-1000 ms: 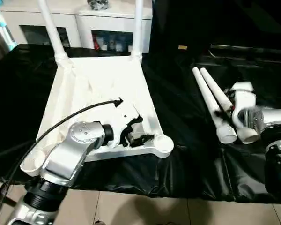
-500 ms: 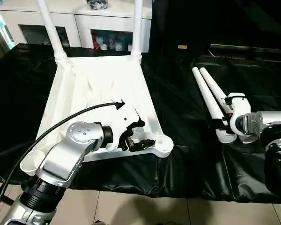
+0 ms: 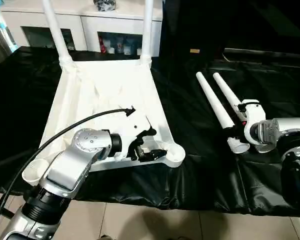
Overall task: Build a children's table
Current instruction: Pick table leg
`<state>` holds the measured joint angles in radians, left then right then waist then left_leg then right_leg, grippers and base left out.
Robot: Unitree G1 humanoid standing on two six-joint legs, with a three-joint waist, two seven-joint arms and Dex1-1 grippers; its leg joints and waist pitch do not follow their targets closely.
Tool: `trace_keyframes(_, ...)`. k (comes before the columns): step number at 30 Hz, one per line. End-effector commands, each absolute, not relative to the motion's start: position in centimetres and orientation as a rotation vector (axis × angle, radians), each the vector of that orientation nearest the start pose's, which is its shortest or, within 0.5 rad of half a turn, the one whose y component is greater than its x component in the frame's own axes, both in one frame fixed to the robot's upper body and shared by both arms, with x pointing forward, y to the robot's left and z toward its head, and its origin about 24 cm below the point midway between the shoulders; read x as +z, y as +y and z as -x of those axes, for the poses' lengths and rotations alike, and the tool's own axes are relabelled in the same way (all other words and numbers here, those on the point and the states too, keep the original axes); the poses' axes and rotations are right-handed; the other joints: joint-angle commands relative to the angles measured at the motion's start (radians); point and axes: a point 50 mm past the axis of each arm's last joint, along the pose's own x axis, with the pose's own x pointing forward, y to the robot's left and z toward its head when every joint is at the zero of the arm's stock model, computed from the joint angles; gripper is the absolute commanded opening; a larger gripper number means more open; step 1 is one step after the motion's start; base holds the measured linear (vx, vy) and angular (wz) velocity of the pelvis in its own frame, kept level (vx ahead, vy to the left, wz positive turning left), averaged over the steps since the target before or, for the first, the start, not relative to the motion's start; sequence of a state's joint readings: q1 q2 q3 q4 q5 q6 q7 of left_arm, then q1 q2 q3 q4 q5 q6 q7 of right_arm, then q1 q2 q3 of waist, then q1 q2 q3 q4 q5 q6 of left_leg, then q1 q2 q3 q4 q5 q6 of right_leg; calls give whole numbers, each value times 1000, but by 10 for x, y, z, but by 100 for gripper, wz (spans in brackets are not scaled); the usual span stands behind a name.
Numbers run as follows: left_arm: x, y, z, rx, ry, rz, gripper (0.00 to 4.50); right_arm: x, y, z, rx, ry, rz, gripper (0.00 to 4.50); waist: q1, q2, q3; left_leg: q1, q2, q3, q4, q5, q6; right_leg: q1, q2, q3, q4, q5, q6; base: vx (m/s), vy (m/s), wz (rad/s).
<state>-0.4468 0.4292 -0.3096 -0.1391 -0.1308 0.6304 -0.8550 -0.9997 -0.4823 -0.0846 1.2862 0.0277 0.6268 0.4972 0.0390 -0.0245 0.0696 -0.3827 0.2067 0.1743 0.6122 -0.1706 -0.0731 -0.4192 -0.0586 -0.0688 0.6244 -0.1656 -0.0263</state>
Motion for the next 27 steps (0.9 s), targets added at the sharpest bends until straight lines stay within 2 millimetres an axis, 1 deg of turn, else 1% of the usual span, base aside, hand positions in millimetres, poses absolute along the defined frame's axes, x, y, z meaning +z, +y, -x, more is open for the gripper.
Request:
trace_keyframes(1, 115, 109, -291, -1054, 291, -382, 369, 67, -256, -362, 119, 856, -71, 194, 4, -14, -78, 9, 13, 4, -54, -193, 7, 55, -65, 39, -79, -324, -176, 0, 0, 0)
trace_keyframes(2, 115, 109, -291, -1054, 291, -382, 369, 67, -256, -362, 119, 856, -71, 194, 3, -14, -78, 9, 13, 3, -54, -194, 5, 56, -64, 39, -78, -318, -177, 0, 0, 0)
trace_keyframes(3, 117, 109, -295, -1021, 278, -360, 369, 71, -254, -364, 133, 828, -94, 193, 3, -11, -78, 9, 13, 3, -55, -194, 3, 57, -63, 39, -77, -312, -179, 0, 0, 0)
trace_keyframes(4, 119, 108, -302, -965, 263, -324, 369, 76, -251, -368, 161, 787, -132, 193, 3, -6, -79, 10, 12, 3, -54, -199, 2, 56, -63, 39, -78, -303, -181, 0, 0, 0)
trace_keyframes(5, 120, 108, -305, -945, 257, -306, 369, 78, -249, -369, 174, 772, -148, 193, 1, -6, -78, 9, 12, 3, -54, -204, 3, 57, -61, 39, -78, -298, -184, 0, 0, 0)
trace_keyframes(6, 121, 107, -307, -929, 254, -291, 385, 80, -248, -370, 185, 759, -161, 193, 2, -10, -80, 8, 12, 3, -53, -207, 5, 60, -62, 38, -79, -293, -184, 0, 0, 0)
trace_keyframes(7, 122, 105, -314, -872, 250, -245, 395, 84, -244, -373, 220, 716, -203, 193, 3, -7, -79, 9, 14, 1, -54, -211, 8, 58, -65, 38, -79, -297, -188, 0, 0, 0)
trace_keyframes(8, 124, 103, -321, -818, 250, -195, 395, 86, -240, -375, 256, 677, -249, 193, 1, -10, -79, 8, 9, 5, -50, -219, 13, 60, -59, 38, -83, -298, -185, 0, 0, 0)
trace_keyframes(9, 125, 101, -326, -782, 253, -143, 405, 88, -236, -376, 290, 651, -295, 193, 4, -8, -81, 9, 11, 2, -50, -214, 14, 62, -62, 37, -81, -293, -186, 0, 0, 0)
trace_keyframes(10, 126, 99, -329, -759, 259, -102, 415, 89, -233, -376, 316, 631, -327, 193, 6, -10, -83, 8, 12, 1, -51, -201, 25, 63, -64, 37, -80, -284, -185, 0, 0, 0)
trace_keyframes(11, 126, 98, -330, -753, 263, -81, 415, 89, -231, -376, 328, 625, -342, 193, 9, -11, -84, 5, 11, 1, -50, -183, 32, 66, -66, 36, -78, -270, -190, 0, 0, 0)
trace_keyframes(13, 130, 93, -334, -750, 259, 5, 437, 94, -222, -378, 432, 490, -376, 193, 13, -14, -87, 3, 12, 2, -49, -154, 50, 68, -67, 38, -74, -221, -206, 0, 0, 0)
trace_keyframes(14, 132, 90, -336, -745, 256, 51, 441, 95, -217, -378, 488, 424, -378, 193, 18, -18, -86, 2, 11, 5, -48, -142, 65, 68, -66, 38, -76, -202, -203, 0, 0, 0)
trace_keyframes(15, 133, 88, -337, -742, 255, 71, 444, 96, -215, -377, 513, 396, -378, 193, 19, -19, -88, 2, 11, 5, -47, -132, 72, 70, -65, 38, -73, -189, -203, 0, 0, 0)
trace_keyframes(16, 136, 86, -340, -736, 248, 118, 447, 97, -208, -374, 573, 362, -389, 193, 20, -19, -91, 1, 10, 4, -47, -112, 85, 72, -64, 37, -71, -169, -209, 0, 0, 0)
trace_keyframes(17, 139, 82, -343, -730, 245, 185, 450, 98, -200, -369, 651, 323, -406, 193, 24, -15, -88, 3, 12, 4, -49, -108, 94, 70, -64, 37, -73, -167, -214, 0, 0, 0)
trace_keyframes(18, 141, 78, -344, -733, 247, 231, 450, 99, -193, -364, 710, 294, -418, 192, 30, -14, -86, 4, 9, 6, -48, -108, 99, 71, -62, 38, -79, -167, -206, 0, 0, 0)
trace_keyframes(19, 143, 74, -347, -739, 254, 280, 450, 100, -185, -357, 781, 263, -435, 192, 34, -13, -88, 8, 15, 2, -51, -114, 103, 70, -65, 37, -78, -172, -207, 0, 0, 0)
trace_keyframes(20, 143, 74, -347, -739, 254, 280, 450, 100, -185, -357, 781, 263, -435, 192, 37, -14, -89, 9, 16, 0, -53, -119, 101, 70, -66, 35, -79, -191, -206, 0, 0, 0)
trace_keyframes(21, 143, 72, -348, -741, 262, 305, 450, 100, -180, -353, 819, 256, -441, 192, 37, -14, -89, 10, 16, -1, -53, -121, 97, 68, -67, 35, -80, -204, -207, 0, 0, 0)
trace_keyframes(22, 143, 72, -348, -740, 264, 311, 450, 100, -179, -352, 826, 255, -442, 191, 39, -14, -87, 9, 16, 0, -54, -125, 93, 68, -66, 35, -82, -217, -204, 0, 0, 0)
trace_keyframes(23, 144, 67, -349, -744, 274, 366, 450, 100, -173, -346, 876, 252, -441, 191, 44, -3, -84, 14, 16, -1, -55, -149, 76, 63, -66, 35, -88, -256, -197, 0, 0, 0)
trace_keyframes(24, 145, 67, -350, -745, 274, 373, 450, 99, -172, -346, 881, 251, -440, 191, 46, -5, -83, 14, 13, 1, -55, -153, 73, 65, -64, 35, -93, -267, -188, 0, 0, 0)
trace_keyframes(25, 149, 61, -350, -768, 278, 455, 450, 101, -165, -340, 936, 241, -429, 191, 50, -7, -84, 13, 13, 0, -56, -156, 65, 66, -65, 35, -92, -279, -177, 0, 0, 0)
trace_keyframes(26, 149, 61, -350, -768, 278, 455, 450, 101, -165, -340, 936, 241, -429, 191, 55, -7, -84, 16, 14, -1, -57, -160, 62, 65, -68, 35, -94, -288, -170, 0, 0, 0)
trace_keyframes(27, 151, 59, -350, -779, 279, 482, 450, 101, -162, -337, 956, 234, -423, 191, 55, -7, -84, 16, 15, -3, -58, -164, 60, 65, -69, 34, -93, -293, -170, 0, 0, 0)
